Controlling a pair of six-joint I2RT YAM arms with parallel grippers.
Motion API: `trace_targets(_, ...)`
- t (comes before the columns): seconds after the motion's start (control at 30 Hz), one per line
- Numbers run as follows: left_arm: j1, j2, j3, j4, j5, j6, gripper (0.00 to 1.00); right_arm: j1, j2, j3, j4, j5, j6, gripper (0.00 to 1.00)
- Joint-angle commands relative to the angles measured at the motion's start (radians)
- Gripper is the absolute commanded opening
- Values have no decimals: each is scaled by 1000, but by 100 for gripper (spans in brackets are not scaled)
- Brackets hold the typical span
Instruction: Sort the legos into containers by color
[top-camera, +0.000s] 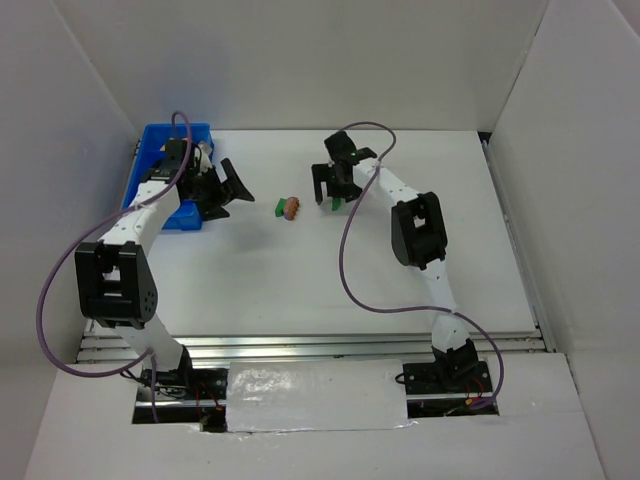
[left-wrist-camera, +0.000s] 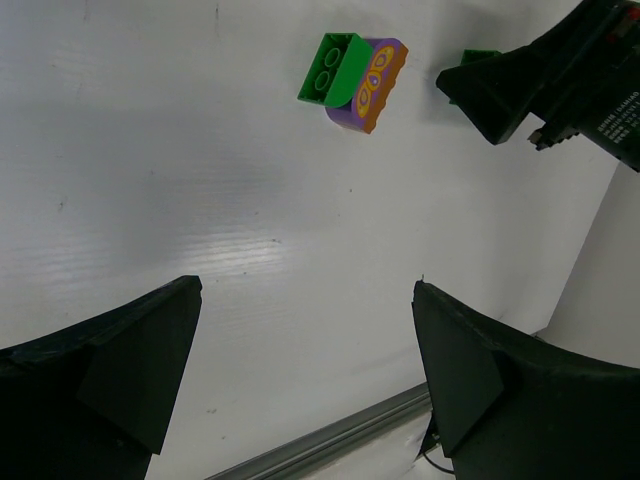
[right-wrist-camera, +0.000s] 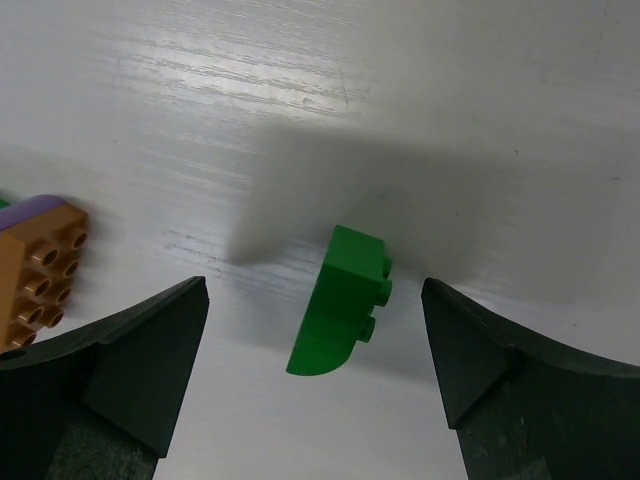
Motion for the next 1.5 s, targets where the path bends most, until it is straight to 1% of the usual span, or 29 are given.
trace_targets(0.0,6,-51,-3,47,36,-18,100,-4,4,30,-24,50,-14,94)
trace_targets(0.07,6,-48,1,43,38,-16,99,-1,1,21,-11,39,-12,94)
trace_targets(0.13,6,-50,7,40,33,-12,100,3,2,12,-16,51,-6,90)
trace_targets(0.23,6,-54,9,35,24,-4,100,6,-10,-22,1,86,-3,83)
trace_targets(0.27,4,-56,8,38,21,-4,100,5,-6,-17,2,97,0,81)
trace_targets(0.33,6,-56,0,44,28,-9,100,6,8,20,-11,105,9,74)
trace_targets(0.4,6,-51,-6,54,38,-13,100,5,24,32,-16,87,15,55)
trace_targets(0.43,6,-51,1,52,38,-15,100,6,25,34,-16,79,20,33)
trace_targets(0.47,6,-48,7,48,35,-12,100,8,24,32,-16,76,21,24)
trace_targets(0.53,4,-44,23,29,19,-4,100,17,2,11,-13,77,24,12)
trace_targets(0.57,4,-41,40,23,13,-1,99,19,-9,3,-7,71,29,2)
trace_targets(0.6,6,-30,49,11,9,0,100,23,-24,-17,-4,41,34,0)
trace_targets(0.7,6,8,115,-17,10,-12,100,25,-111,-58,25,-44,29,0)
trace_targets(0.73,6,19,160,-26,39,-15,100,26,-174,-74,42,-124,20,0)
trace_targets(0.8,6,56,216,-38,77,-35,100,31,-243,-113,80,-240,-17,0)
trace_targets(0.83,6,67,263,-40,102,-42,100,37,-300,-150,113,-375,-32,0)
trace_targets(0.87,4,76,283,-35,152,-59,100,42,-321,-158,119,-436,-46,0)
trace_targets(0.97,-9,100,334,-26,238,-102,100,74,-368,-158,127,-574,-81,0)
trace_targets(1.03,-26,110,350,-22,272,-124,100,103,-375,-140,121,-627,-103,0)
trace_targets(1.07,-34,110,350,-5,304,-150,99,114,-377,-132,118,-624,-106,0)
trace_targets(1.17,-57,100,311,18,326,-185,97,138,-389,-109,127,-616,-98,0)
trace_targets(1.23,-66,99,275,34,349,-205,96,150,-423,-140,191,-610,-78,0)
trace_targets(1.33,-82,88,251,72,381,-227,94,175,-455,-181,222,-534,-98,0)
trace_targets(1.4,-101,87,271,48,360,-217,92,178,-455,-181,217,-495,-98,0)
trace_targets(1.43,-106,85,274,41,355,-210,90,178,-457,-183,219,-472,-86,0)
trace_targets(1.47,-114,78,271,38,352,-211,89,178,-469,-196,234,-429,-84,0)
